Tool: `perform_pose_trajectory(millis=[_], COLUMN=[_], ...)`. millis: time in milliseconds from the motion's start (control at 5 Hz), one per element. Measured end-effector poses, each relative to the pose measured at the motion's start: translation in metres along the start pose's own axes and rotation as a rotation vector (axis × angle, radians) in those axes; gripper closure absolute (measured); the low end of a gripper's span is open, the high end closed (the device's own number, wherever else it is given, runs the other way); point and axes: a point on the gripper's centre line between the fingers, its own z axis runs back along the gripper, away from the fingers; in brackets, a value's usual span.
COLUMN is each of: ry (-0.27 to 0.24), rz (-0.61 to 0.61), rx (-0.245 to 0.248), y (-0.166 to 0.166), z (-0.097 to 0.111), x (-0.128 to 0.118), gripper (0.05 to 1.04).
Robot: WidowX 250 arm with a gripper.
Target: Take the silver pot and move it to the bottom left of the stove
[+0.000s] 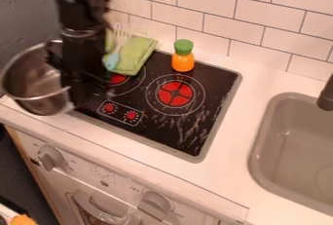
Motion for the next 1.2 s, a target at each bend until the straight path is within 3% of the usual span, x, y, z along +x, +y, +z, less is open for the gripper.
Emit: perform_pose_trajectory(millis=[400,600,800,1000,1200], ry=[0.036,0.030,0.059,0.059,0.065], rz=[0.041,0.006,-0.008,0.000,-0.003], rx=[-0.008,0.001,0.015,0.017,-0.002], y=[0.012,0.001,-0.004,-0.002,-0.005], z=[-0.013,-0.015,-0.018,-0.015,-0.015], x=[0.015,0.035,0.041,0.043,0.043], gripper=[1.003,1.003,0.983,0.787,0.491])
